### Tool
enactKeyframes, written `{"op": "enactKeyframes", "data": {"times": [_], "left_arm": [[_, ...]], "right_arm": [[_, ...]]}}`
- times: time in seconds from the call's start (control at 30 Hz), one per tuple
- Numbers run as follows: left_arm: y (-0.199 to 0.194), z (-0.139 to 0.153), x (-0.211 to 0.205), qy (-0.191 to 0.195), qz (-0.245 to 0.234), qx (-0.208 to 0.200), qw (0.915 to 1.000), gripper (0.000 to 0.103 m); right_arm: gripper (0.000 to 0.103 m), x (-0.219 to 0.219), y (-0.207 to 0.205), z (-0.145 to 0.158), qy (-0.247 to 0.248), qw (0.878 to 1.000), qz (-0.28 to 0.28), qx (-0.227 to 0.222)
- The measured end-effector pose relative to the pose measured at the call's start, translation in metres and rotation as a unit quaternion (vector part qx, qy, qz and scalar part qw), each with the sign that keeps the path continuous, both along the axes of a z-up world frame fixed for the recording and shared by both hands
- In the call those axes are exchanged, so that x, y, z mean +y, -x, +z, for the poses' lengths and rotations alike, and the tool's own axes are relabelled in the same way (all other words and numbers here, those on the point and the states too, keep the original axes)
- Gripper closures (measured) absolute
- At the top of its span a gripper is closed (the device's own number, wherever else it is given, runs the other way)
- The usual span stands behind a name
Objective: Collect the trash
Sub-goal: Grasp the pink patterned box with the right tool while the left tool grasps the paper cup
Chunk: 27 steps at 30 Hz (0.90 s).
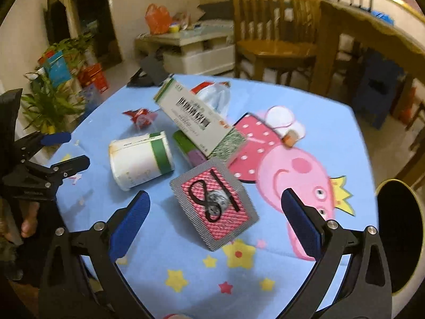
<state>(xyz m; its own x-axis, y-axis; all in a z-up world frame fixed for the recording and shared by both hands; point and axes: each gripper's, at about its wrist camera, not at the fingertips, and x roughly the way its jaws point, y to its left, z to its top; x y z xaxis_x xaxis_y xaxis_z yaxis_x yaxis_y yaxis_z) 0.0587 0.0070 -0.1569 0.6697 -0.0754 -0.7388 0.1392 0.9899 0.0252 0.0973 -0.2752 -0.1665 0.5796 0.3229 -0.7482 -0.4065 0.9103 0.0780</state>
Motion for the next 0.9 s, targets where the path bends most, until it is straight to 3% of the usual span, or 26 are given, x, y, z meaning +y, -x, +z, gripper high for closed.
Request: {"op": "enactKeyframes", "data": {"times": [0.1,0.17,0.2,0.33,0.4,0.47,0.67,0.8,0.9], "left_arm": [[-0.001,-0.002,0.003,0.009,0.001,0.003,1.0,0.006],[0.0,-0.002,0.005,0.016,0.001,0.002,0.9999,0.006],[0.0,-0.001,0.006,0.019,0.001,0.0,0.9998,0.006],[0.0,-0.001,0.009,0.03,0.0,0.001,0.9996,0.006],[0.0,-0.002,0.011,0.036,0.0,0.003,0.9994,0.006],[0.0,-0.002,0.013,0.041,0.0,0.005,0.9992,0.006],[-0.003,-0.004,0.016,0.06,-0.002,0.017,0.9981,0.006],[-0.005,-0.001,-0.002,0.057,-0.049,0.017,0.997,0.007],[-0.012,0.001,-0.019,0.082,-0.102,0.034,0.9908,0.006]], "right_arm": [[0.009,0.01,-0.013,-0.006,0.04,0.999,0.024,0.016],[0.033,0.017,-0.023,-0.012,0.065,0.996,0.047,0.035],[0.035,0.019,-0.027,-0.014,0.064,0.995,0.06,0.053],[0.034,0.027,-0.041,-0.024,0.1,0.989,0.075,0.077],[0.042,0.027,-0.046,-0.029,0.104,0.987,0.076,0.097],[0.043,0.025,-0.046,-0.029,0.1,0.986,0.07,0.112],[0.043,0.021,-0.012,-0.018,0.091,0.987,0.075,0.111],[0.042,0.013,0.012,-0.012,0.075,0.989,0.059,0.112],[0.042,0.007,0.029,-0.005,0.043,0.991,0.051,0.113]]}}
